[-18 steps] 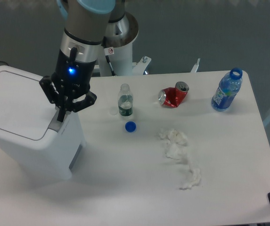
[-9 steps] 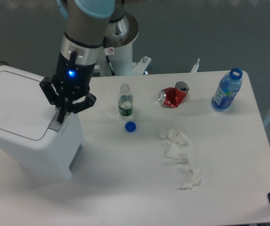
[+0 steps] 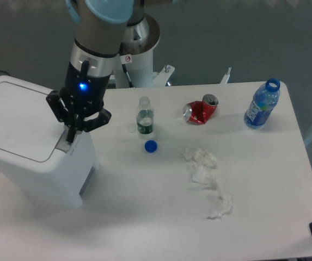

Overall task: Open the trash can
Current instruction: 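Hold the gripper at the lid edge as the lid flips open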

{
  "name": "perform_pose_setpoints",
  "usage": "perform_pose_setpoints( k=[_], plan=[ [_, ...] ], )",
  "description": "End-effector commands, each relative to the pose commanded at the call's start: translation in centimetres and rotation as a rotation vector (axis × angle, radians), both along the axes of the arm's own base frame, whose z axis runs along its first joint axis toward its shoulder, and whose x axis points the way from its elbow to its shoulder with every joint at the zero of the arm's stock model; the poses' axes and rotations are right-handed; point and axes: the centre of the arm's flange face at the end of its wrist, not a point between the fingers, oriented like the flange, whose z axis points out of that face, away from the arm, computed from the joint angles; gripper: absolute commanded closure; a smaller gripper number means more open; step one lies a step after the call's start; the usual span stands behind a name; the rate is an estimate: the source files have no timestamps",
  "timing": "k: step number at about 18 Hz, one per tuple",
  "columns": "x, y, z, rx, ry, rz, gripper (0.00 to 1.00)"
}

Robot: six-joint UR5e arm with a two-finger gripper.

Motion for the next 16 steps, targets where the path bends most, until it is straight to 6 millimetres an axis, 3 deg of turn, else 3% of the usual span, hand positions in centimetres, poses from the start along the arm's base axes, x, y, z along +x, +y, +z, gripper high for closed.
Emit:
perform_pose_setpoints(
  k=[11,13,15,16],
  plan=[
    [-0.2,0.0,0.8,0.017,0.018,-0.009,1.00],
    [-0.4,0.0,1.4,0.033,0.051,-0.049,0.82],
    [-0.9,-0.2,1.8,0.050,0.079,-0.076,0.46],
    [-1.2,-0.3,1.7,0.050,0.077,-0.072,0.34]
  ],
)
